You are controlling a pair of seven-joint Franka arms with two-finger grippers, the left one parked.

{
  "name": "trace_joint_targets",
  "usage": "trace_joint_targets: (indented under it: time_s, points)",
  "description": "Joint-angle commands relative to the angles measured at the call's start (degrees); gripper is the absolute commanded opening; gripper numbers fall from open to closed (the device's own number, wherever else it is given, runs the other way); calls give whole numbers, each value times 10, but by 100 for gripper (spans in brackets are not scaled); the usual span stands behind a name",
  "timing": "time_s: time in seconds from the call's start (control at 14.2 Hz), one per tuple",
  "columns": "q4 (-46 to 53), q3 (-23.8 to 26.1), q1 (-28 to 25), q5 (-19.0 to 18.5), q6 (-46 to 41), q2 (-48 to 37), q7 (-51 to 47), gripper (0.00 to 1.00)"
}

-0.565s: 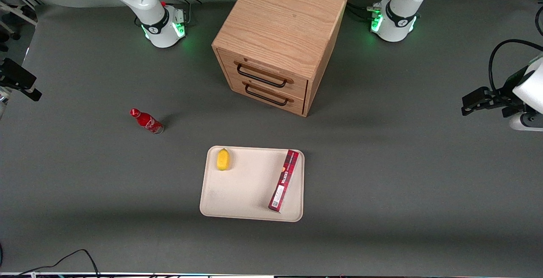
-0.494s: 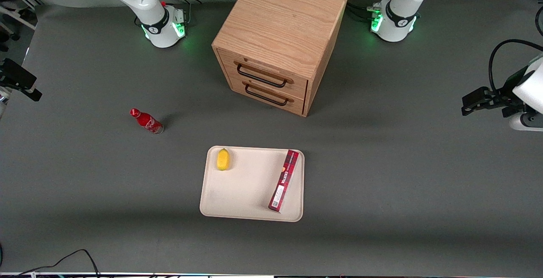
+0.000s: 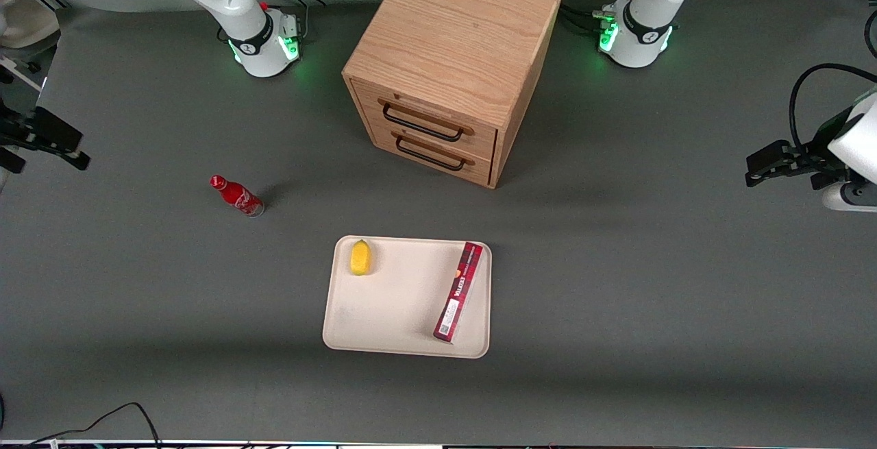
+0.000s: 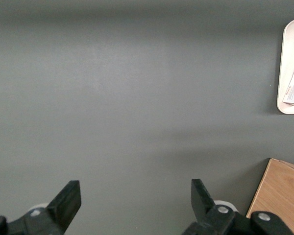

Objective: Place coke bottle on tray
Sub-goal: 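Move the open right gripper toward the red Coca-Cola bottle on the table, then close the right gripper around the red Coca-Cola bottle's base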

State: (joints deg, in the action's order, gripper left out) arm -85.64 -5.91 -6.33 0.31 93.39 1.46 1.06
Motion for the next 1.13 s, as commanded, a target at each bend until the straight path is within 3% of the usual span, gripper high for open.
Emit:
trace_joint_targets:
  time_s: [0.0,0.28,0.78,0.92,1.06]
  points:
    - [-84,32,-10,3,69,17,-24,100]
    - [-252,44,-10,-1,189,-6,-41,100]
    - [-423,38,6,3,285,-48,22,100]
    - [-445,30,10,4,298,-49,37,93]
    - [-476,25,10,4,329,-49,37,79]
